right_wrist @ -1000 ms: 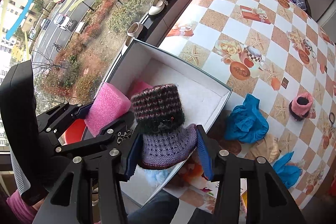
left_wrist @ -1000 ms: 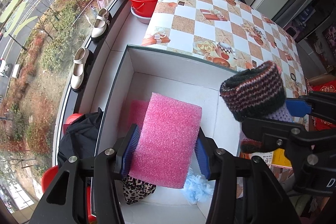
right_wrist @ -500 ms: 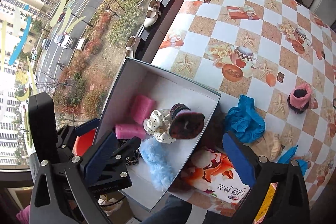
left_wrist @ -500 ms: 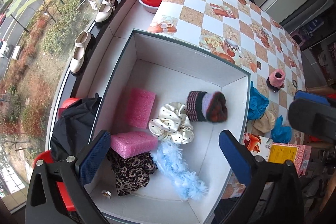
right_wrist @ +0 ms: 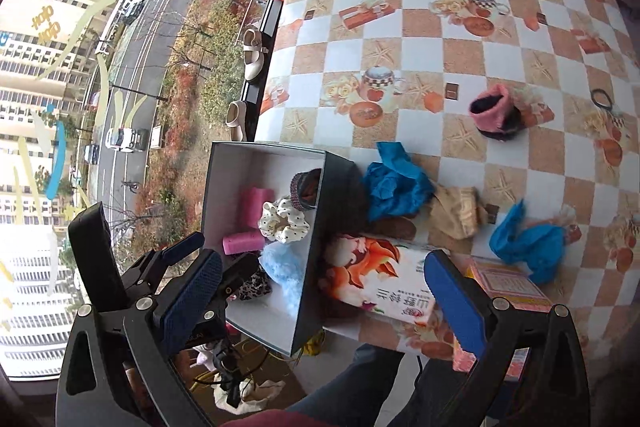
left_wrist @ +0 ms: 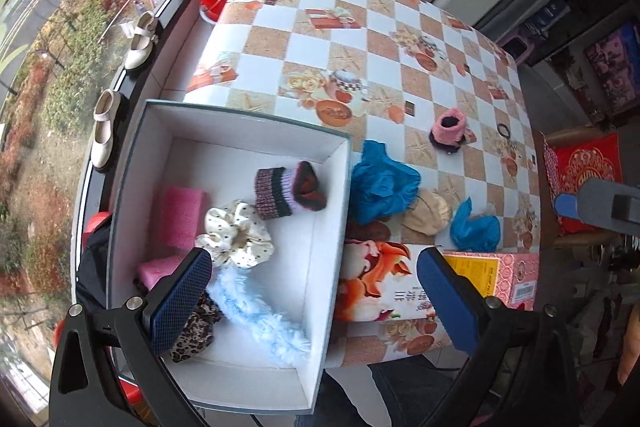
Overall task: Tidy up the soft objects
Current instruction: 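Move both tools from the box toward the remaining items on the table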
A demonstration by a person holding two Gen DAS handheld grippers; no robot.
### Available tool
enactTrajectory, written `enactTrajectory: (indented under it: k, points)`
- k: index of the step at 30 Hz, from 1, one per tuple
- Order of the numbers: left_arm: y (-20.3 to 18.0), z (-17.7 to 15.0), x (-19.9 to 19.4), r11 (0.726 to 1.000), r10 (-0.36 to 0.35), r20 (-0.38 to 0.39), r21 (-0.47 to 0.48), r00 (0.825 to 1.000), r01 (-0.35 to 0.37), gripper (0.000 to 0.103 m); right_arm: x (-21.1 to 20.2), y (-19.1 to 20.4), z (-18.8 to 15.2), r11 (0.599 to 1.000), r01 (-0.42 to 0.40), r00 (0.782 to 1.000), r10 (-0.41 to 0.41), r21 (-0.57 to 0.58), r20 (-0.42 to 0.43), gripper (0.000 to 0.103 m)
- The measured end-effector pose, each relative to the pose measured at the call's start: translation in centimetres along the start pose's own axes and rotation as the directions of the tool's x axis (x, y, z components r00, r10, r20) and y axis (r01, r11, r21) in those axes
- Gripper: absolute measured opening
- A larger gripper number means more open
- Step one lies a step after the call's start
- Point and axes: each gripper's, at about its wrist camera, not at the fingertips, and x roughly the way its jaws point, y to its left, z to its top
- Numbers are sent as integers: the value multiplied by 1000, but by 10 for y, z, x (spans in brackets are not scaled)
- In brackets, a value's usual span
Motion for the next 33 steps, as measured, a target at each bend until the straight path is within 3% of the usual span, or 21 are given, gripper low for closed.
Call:
enactTrajectory:
  k: [4,9,12,16,23,26,29,33]
  points:
    - [-40,5,14,997,-9,-39,80,999,13,102,-36,-47,-7,997,9,999,-12,76,39,102]
    - [-79,16,41,989,27,-86,146,996,-14,102,-50,-130,-8,973,99,993,-110,207,44,102]
    - [-94,25,60,985,55,-120,171,991,-34,102,-28,-183,-7,947,158,987,-153,280,-42,102]
    - [-111,39,84,983,78,-172,180,982,-46,102,18,-234,-14,928,151,982,-101,342,-162,102]
    - [-144,70,113,975,114,-208,210,972,-69,102,102,-260,-2,944,132,953,-37,303,-301,102]
    - [-157,86,133,971,129,-240,227,962,-74,102,129,-255,4,957,224,919,-145,184,-367,102]
    - [-172,100,159,957,180,-265,270,947,-106,102,141,-252,4,940,337,873,-293,49,-389,102]
    - [-194,115,187,954,187,-257,278,948,-113,102,129,-265,-1,886,460,835,-457,-66,-306,101]
